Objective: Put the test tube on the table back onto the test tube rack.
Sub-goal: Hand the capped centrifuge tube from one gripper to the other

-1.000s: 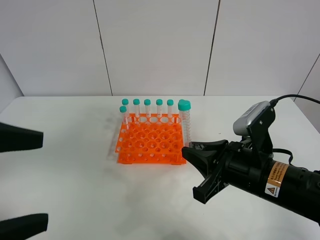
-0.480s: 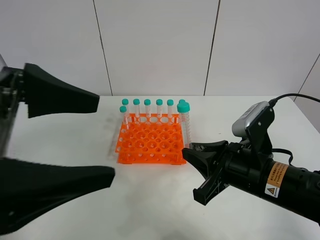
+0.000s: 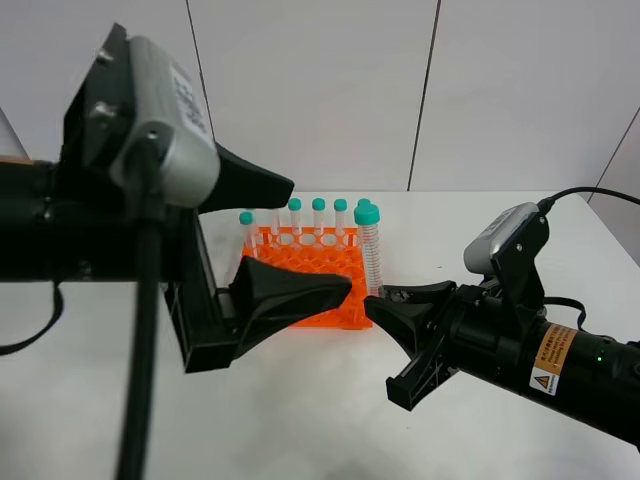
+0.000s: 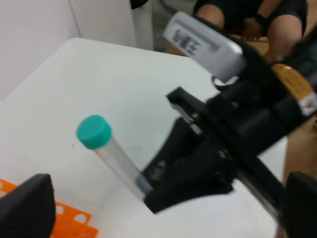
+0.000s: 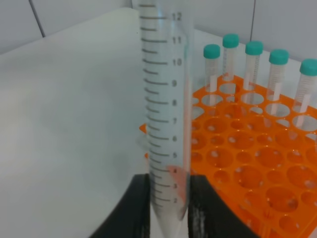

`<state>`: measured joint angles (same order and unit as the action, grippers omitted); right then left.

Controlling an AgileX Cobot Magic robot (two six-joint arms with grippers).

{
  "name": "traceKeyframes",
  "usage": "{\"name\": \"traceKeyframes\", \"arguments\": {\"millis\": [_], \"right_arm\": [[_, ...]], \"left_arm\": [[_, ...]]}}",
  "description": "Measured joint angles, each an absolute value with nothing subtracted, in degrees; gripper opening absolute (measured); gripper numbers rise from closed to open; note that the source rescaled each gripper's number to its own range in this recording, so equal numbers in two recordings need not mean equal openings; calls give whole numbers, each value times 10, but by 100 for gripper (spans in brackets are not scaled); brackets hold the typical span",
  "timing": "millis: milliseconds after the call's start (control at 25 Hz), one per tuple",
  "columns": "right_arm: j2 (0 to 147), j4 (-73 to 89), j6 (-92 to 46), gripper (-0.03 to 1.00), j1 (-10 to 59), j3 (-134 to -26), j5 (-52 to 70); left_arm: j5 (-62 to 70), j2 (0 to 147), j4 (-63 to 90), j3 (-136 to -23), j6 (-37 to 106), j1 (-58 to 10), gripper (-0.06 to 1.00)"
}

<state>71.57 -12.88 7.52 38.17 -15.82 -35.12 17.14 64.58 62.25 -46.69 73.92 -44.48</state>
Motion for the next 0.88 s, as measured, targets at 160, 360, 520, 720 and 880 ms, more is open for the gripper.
{"name": "traceKeyframes", "arguments": {"millis": [160,360,520,720,880], "right_arm": [[716,-129,75,0,382,-158,-351],[716,-129,75,0,382,-158,-351],[716,-129,75,0,382,-158,-351],[716,-126,75,0,382,-158,-372],[716,-114,68,0,382,-158,-395]], "left_arm": [[156,684,644,-503,753,-445,100],[153,727,704,-538,754,-445,100],[129,750,769,-549,754,-445,100],[84,759,829,-550,754,-445,100],[58,760,838,-550,762,-445,100]]}}
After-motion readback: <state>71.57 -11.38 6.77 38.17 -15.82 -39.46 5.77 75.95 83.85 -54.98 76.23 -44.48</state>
